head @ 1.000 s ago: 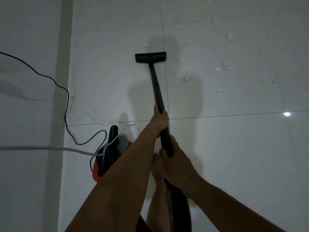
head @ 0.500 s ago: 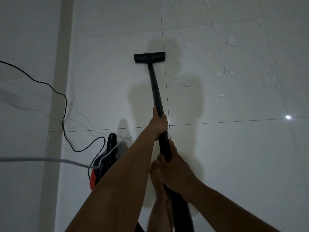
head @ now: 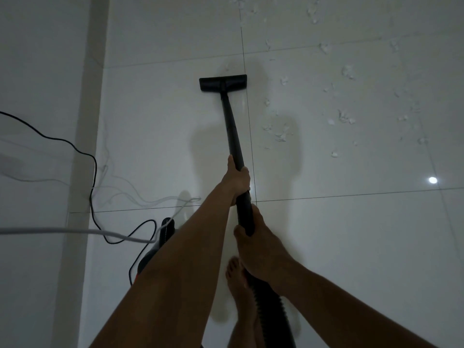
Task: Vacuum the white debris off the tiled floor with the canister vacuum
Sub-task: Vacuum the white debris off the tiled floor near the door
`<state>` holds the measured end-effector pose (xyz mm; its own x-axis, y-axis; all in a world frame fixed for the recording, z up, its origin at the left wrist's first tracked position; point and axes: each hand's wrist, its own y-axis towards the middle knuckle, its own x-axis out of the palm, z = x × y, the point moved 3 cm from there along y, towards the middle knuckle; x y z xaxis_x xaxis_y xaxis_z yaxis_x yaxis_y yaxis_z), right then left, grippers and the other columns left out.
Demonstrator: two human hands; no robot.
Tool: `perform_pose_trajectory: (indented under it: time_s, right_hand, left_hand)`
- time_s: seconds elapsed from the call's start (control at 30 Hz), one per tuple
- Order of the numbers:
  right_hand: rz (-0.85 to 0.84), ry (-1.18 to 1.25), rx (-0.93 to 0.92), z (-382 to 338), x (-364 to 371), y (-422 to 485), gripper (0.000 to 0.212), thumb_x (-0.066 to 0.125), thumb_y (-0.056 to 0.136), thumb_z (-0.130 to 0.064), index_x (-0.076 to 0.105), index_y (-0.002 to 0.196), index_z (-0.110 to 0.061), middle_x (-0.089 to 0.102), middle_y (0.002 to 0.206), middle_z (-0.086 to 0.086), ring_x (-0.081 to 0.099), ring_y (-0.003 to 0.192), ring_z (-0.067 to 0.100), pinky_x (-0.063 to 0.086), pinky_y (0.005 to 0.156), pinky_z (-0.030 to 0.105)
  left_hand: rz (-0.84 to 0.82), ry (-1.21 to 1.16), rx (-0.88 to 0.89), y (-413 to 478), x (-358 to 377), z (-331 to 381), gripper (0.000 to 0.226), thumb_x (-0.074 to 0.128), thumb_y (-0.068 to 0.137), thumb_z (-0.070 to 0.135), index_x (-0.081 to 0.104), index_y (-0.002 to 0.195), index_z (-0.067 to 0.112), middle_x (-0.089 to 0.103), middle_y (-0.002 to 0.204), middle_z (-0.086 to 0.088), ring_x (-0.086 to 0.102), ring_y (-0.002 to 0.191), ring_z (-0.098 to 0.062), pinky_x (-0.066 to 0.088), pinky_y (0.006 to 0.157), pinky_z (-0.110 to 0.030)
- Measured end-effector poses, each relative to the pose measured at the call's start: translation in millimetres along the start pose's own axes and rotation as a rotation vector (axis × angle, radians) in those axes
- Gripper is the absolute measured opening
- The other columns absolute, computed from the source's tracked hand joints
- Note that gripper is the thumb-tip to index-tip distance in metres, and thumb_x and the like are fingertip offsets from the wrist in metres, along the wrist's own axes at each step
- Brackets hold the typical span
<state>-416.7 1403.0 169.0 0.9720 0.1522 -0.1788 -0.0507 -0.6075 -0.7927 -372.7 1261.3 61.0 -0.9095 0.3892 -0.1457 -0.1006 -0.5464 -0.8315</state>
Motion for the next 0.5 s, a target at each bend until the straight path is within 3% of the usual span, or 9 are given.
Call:
perform_pose_trajectory:
  time_s: [0.13,0.3,0.5]
  right_hand:
    - [-0.004,-0.007,0.012,-6,0,-1,0.061,0.040,0.109,-0.036,0.011,0.162,-0.040,0.066,0.095,-0.004,0.062,0.055,0.005,0.042,0.040,0.012]
    - [-0.015,-0.010,0.004,-12,1,-33,0.060,0.041,0.109,-0.033,0.014,0.161,-0.038,0.062,0.084,-0.003,0.056,0.044,0.002,0.042,0.041,0.013]
    - [-0.035,0.051,0.048,-30,-4,-71,0.058,0.042,0.109,-0.030,0.017,0.160,-0.037,0.059,0.074,0.001,0.050,0.031,0.002,0.042,0.037,0.017]
  left_hand:
    - [-0.011,-0.001,-0.009,-4,-4,6,0.072,0.038,0.105,0.026,-0.011,0.154,0.043,0.054,0.129,-0.025,0.051,0.071,-0.020,0.054,0.081,-0.043]
    - [-0.038,-0.003,-0.048,-32,-3,1,0.071,0.037,0.105,0.026,-0.011,0.154,0.044,0.053,0.103,-0.012,0.051,0.070,-0.020,0.054,0.082,-0.043]
    - [-0.066,0.020,-0.096,-63,-4,3,0.070,0.037,0.104,0.028,-0.011,0.153,0.044,0.056,0.090,-0.010,0.054,0.073,-0.021,0.054,0.093,-0.049]
